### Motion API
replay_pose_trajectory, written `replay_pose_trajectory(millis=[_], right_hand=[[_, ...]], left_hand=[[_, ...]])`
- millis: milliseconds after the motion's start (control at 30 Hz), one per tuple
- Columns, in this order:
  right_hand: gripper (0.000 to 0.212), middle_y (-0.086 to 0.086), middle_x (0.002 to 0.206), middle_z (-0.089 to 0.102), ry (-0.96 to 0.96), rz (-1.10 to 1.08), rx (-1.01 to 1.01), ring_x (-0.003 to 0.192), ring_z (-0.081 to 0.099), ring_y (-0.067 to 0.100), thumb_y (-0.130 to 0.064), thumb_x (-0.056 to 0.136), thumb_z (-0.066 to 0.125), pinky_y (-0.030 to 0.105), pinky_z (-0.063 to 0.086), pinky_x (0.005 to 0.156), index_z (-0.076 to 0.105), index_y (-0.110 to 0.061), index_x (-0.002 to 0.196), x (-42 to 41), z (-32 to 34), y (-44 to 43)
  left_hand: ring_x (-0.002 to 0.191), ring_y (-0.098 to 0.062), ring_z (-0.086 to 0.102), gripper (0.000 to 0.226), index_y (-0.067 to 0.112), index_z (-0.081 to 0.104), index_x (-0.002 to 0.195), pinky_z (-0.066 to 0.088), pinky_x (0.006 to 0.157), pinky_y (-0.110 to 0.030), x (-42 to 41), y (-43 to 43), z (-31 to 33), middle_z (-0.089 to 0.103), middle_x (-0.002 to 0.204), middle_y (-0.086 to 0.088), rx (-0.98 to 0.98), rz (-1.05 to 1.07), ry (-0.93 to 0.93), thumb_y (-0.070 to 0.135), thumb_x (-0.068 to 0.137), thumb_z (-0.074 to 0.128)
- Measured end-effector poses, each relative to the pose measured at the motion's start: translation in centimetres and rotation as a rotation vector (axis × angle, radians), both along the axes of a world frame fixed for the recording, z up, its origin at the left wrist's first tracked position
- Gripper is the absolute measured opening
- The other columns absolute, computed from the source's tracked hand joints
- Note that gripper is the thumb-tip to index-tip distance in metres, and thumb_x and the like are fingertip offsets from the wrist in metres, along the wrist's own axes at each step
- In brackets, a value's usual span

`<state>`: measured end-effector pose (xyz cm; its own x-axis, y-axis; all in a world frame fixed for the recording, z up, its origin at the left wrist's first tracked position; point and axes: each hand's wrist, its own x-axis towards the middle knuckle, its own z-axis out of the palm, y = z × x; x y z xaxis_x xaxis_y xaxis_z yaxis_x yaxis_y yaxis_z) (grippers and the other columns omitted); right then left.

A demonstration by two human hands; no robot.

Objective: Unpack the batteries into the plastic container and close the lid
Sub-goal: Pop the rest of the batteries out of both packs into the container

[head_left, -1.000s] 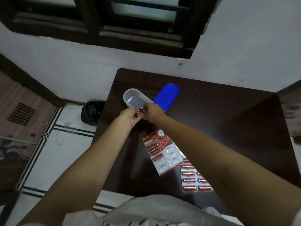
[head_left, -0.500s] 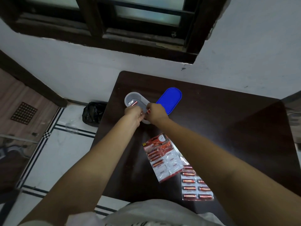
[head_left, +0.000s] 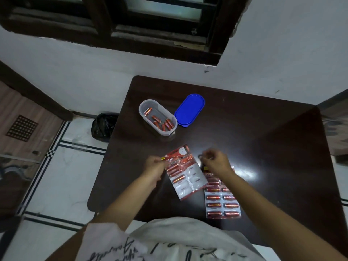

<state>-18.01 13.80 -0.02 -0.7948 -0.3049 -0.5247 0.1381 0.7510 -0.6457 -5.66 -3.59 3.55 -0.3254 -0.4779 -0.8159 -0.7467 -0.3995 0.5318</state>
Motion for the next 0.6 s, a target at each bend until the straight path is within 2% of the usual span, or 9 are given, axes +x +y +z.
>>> replay_pose_trajectory(millis=[67,133,167,233,300,433,533,600], right_hand=[[0.027,0.005,0.107,0.07,-0.065,0.043,0.03,0.091,0.067,0.021,-0.022,0.088,0.072,0.035,0.059,0.076,0.064,-0.015,0.112,1.8,-1.2,1.2],[0.038,0.004,0.113,0.067,-0.102,0.113,0.045,0.095,0.066,0.021,-0.027,0.089,0.071,0.034,0.058,0.08,0.058,-0.015,0.122,3.1,-1.6,1.2],[0.04,0.004,0.114,0.066,-0.111,0.129,0.039,0.095,0.065,0.021,-0.028,0.089,0.07,0.032,0.056,0.079,0.056,-0.015,0.124,3.6,-1.6,1.0],[0.037,0.001,0.112,0.066,-0.11,0.13,0.022,0.098,0.065,0.021,-0.031,0.089,0.07,0.034,0.055,0.081,0.057,-0.017,0.121,4.3,-1.5,0.5],[0.03,-0.004,0.107,0.067,-0.102,0.125,-0.002,0.098,0.065,0.019,-0.035,0.088,0.07,0.035,0.055,0.082,0.059,-0.022,0.113,5.0,-1.5,0.2],[0.021,-0.001,0.107,0.068,-0.195,0.005,-0.196,0.093,0.065,0.016,-0.019,0.09,0.068,0.023,0.051,0.071,0.06,-0.019,0.11,5.9,-1.0,0.1],[0.025,0.007,0.108,0.074,-0.38,-0.136,-0.335,0.094,0.072,0.026,-0.01,0.089,0.068,0.035,0.059,0.079,0.064,-0.012,0.114,6.4,-0.7,0.8],[0.027,0.008,0.104,0.076,-0.453,-0.187,-0.372,0.091,0.074,0.028,-0.01,0.086,0.071,0.044,0.06,0.084,0.067,-0.014,0.113,6.9,-0.8,1.4]], left_hand=[[0.081,-0.016,0.051,0.019,0.019,0.047,0.089,0.039,0.075,-0.031,2.0,2.3,-0.9,0.055,0.091,-0.002,0.107,-0.015,-0.057,0.02,0.089,0.066],[0.092,-0.02,0.053,0.024,0.017,0.047,0.103,0.039,0.084,-0.034,2.9,3.6,-1.8,0.056,0.097,-0.003,0.182,0.003,-0.055,0.022,0.09,0.066],[0.09,-0.02,0.055,0.023,0.016,0.05,0.105,0.039,0.084,-0.034,3.0,4.0,-1.9,0.059,0.097,-0.003,0.205,0.007,-0.035,0.022,0.09,0.066],[0.078,-0.014,0.056,0.014,0.014,0.06,0.097,0.04,0.073,-0.029,2.7,4.6,-1.8,0.064,0.091,-0.003,0.209,-0.003,0.017,0.023,0.09,0.067],[0.071,-0.012,0.054,0.014,0.015,0.06,0.082,0.038,0.065,-0.026,2.5,4.8,-1.8,0.064,0.081,0.0,0.19,0.0,0.048,0.026,0.09,0.067],[0.071,-0.013,0.056,0.023,0.014,0.058,0.082,0.042,0.069,-0.028,2.5,4.5,-2.8,0.062,0.079,-0.001,0.207,0.035,0.034,0.033,0.095,0.059],[0.062,-0.011,0.053,0.025,0.015,0.057,0.086,0.039,0.057,-0.023,3.3,4.2,-3.7,0.062,0.075,0.0,0.189,0.019,0.021,0.039,0.093,0.062],[0.06,-0.01,0.051,0.021,0.017,0.058,0.089,0.038,0.055,-0.022,3.9,4.2,-4.2,0.063,0.075,0.001,0.193,-0.007,0.04,0.037,0.092,0.064]])
